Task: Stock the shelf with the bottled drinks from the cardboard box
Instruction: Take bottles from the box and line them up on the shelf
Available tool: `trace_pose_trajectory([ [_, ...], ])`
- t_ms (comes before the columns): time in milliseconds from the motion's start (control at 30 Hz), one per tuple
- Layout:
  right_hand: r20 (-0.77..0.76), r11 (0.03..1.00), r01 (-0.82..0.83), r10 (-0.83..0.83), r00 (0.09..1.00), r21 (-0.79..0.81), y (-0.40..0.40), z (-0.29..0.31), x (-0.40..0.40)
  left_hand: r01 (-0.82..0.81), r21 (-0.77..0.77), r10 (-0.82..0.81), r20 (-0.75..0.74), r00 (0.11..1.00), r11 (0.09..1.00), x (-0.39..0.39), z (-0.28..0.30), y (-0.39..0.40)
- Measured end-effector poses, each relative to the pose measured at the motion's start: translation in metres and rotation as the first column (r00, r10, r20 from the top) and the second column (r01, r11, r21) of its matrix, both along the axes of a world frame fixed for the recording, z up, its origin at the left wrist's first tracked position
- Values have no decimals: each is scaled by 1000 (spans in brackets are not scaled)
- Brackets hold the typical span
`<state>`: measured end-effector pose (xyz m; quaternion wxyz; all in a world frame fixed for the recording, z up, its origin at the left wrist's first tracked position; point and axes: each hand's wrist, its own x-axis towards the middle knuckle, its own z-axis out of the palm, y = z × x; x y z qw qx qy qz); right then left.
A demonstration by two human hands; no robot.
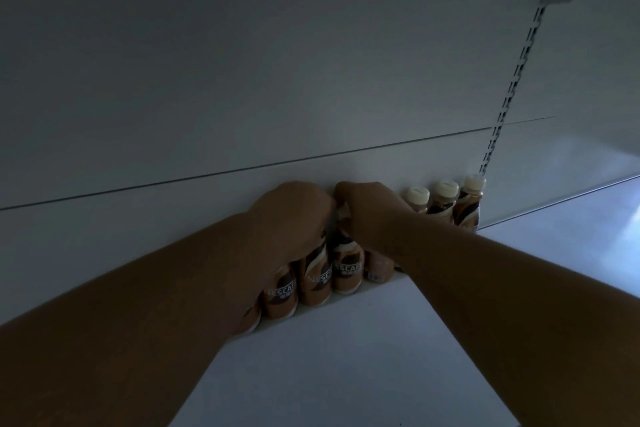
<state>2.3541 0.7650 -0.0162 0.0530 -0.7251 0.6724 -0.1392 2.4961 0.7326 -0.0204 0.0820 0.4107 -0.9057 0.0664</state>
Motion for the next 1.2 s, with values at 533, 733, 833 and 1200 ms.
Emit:
trace_pose_trajectory([
  [533, 14, 998, 46, -46, 999, -31, -8, -11, -1, 8, -160, -10, -11, 1000, 987, -2, -12, 7],
  [733, 37, 996, 63, -61, 997, -63, -6, -13, -2, 33, -157, -37, -21, 999, 987, 1, -13, 2],
  [833, 46, 996, 61, -59, 997, -63, -6, -13, -2, 54, -149, -53, 15, 999, 987, 2, -12, 4],
  [1200, 60, 996, 77, -74, 995, -41, 0, -9, -4, 83, -145, -77, 49, 996, 986, 3, -9, 12],
])
